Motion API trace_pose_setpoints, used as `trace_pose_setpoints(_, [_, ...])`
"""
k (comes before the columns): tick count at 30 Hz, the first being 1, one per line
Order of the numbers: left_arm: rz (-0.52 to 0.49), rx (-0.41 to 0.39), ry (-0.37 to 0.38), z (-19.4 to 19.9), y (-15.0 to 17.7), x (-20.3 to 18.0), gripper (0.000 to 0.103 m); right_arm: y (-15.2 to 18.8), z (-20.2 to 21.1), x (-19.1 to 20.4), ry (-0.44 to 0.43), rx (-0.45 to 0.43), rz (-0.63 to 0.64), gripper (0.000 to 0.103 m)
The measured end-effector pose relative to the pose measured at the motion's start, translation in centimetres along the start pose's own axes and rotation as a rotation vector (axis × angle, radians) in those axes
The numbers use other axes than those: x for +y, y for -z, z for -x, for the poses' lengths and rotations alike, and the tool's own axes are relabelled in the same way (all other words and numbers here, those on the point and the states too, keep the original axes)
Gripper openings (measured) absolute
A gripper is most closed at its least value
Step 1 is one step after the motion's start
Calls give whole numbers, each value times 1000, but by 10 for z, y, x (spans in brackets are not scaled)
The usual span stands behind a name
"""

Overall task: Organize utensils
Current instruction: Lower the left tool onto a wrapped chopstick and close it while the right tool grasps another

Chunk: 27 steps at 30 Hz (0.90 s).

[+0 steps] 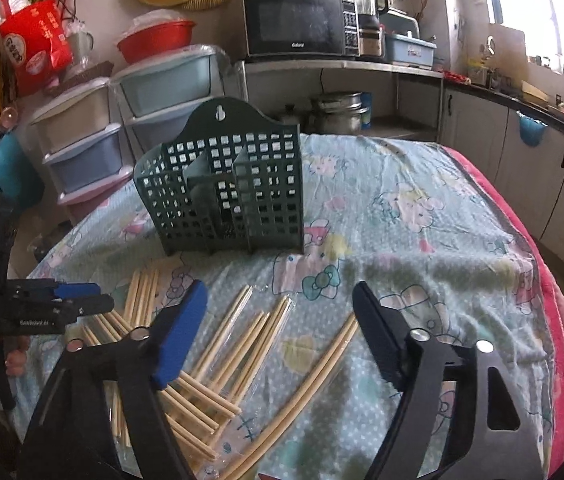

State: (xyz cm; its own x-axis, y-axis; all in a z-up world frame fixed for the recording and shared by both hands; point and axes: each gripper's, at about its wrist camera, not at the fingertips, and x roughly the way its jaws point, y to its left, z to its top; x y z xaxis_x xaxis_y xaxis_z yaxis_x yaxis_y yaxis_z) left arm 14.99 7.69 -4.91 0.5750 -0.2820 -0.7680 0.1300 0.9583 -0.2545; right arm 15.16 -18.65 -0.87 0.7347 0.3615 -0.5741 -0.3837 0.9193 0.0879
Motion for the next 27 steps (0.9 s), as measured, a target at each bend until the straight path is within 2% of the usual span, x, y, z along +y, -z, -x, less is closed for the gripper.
trace_pose_setpoints(4, [4,21,12,-6,-2,4,43,-1,-6,-1,-2,25,6,62])
trace_pose_setpoints(8, [11,36,16,-9,-3,6,36,-3,-19,-5,-3,79,10,59])
trace_pose_setpoints(13, [10,45,13,-10,-3,7,21,-1,-44,-7,-12,181,15,45])
trace_pose_setpoints(16, [17,44,19,-11,-5,9,12,-1,-56,-9,-25,227,-14,40])
trace_pose_setpoints(17, [21,44,24,-11,-5,9,5,-1,-62,-11,-32,244,-32,38])
trace_pose_setpoints(27, [0,-20,24,-1,-15,3,1,-6,-99,-34,-91,339,-193,27])
